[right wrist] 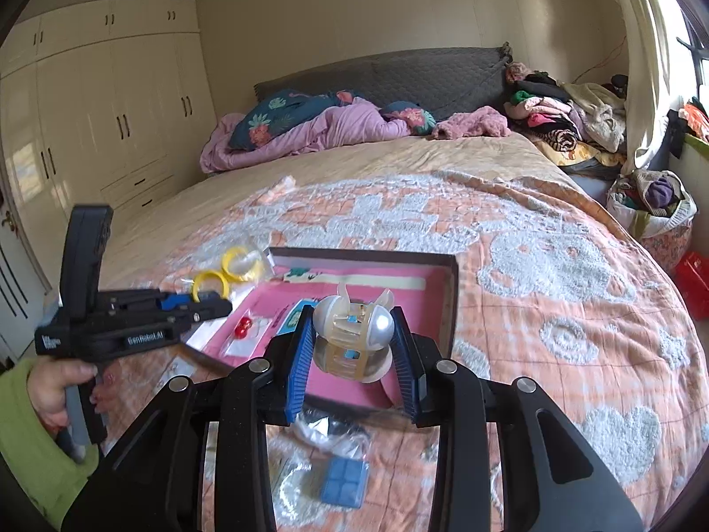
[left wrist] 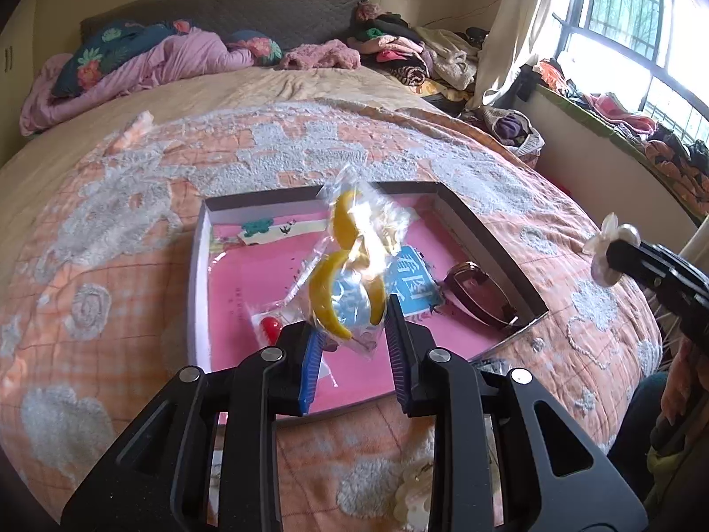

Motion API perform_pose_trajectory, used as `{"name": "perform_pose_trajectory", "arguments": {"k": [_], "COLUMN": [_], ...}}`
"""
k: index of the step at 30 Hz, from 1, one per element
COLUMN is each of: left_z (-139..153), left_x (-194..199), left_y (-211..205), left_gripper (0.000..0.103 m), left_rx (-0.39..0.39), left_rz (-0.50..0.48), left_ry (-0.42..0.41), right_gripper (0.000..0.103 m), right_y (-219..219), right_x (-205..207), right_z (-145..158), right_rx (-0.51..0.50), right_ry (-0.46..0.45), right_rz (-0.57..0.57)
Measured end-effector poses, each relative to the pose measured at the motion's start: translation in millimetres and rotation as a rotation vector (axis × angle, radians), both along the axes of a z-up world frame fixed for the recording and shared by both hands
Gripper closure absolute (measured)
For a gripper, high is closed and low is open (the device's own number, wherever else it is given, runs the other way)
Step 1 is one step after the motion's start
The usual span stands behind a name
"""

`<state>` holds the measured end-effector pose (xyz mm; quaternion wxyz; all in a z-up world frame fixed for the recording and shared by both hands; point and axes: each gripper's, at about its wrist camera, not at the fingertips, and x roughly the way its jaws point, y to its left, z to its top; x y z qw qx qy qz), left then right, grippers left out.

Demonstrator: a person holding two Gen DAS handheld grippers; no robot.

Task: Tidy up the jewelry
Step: 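Carry the bangle bag with the left tool while the right tool carries the pearl ornament over the box, then release the bangle bag onto the blue book with the left tool while the right tool releases the ornament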

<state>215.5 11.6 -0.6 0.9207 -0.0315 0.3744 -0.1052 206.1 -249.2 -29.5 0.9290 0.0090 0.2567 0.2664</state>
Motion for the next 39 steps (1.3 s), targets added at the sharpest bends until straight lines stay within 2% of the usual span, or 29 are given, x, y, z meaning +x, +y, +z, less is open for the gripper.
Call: {"name": "perform_pose_trajectory", "arguments": {"k": [2,6,13,19,26,36,38,39], "left_z": [-2.6,-10.4,-30.0,-45.4,-53.4,-60.5,-60.6,-60.1], "left_x": [3.6,15.1,29.3,31.8,34.2,32.4,31.1,30.4], "left_y": [-1.8,-4.8,-4.9,-12.6,-15.8,-22.0,-22.2,-22.4], "left_gripper": [0.094,0.096,0.096,0.096,0.096,0.096,0.095,0.091], "left_rx": [0.007,0.005,0.006,0.003,-0.003,0.013,0.014,0.015], "left_rz": [0.002,-0.001,-0.007,-0.032,-0.045,-0.06,-0.061,-0.061], "left_ry": [0.008,0.03,0.073,0.1,0.123,0.143,0.144,0.144], "right_gripper": [0.071,0.071,0.071,0.071,0.071,0.07,0.07,0.069], "right_y": [-0.7,-1.5,7.1,15.6,16.8,12.3,10.7,9.8], "right_x": [3.6,14.5,40.2,73.5,86.0,82.5,81.9,81.0], "right_z": [1.6,1.5,-11.8,-50.9,-82.2,-89.3,-89.6,-89.6], "right_rx": [-0.001,-0.002,-0.04,-0.087,-0.114,-0.095,-0.084,-0.08], "right_ry": [-0.004,0.003,0.043,0.156,0.218,0.215,0.22,0.219], "right_rz": [-0.008,-0.021,-0.016,-0.028,-0.049,-0.053,-0.053,-0.054]}}
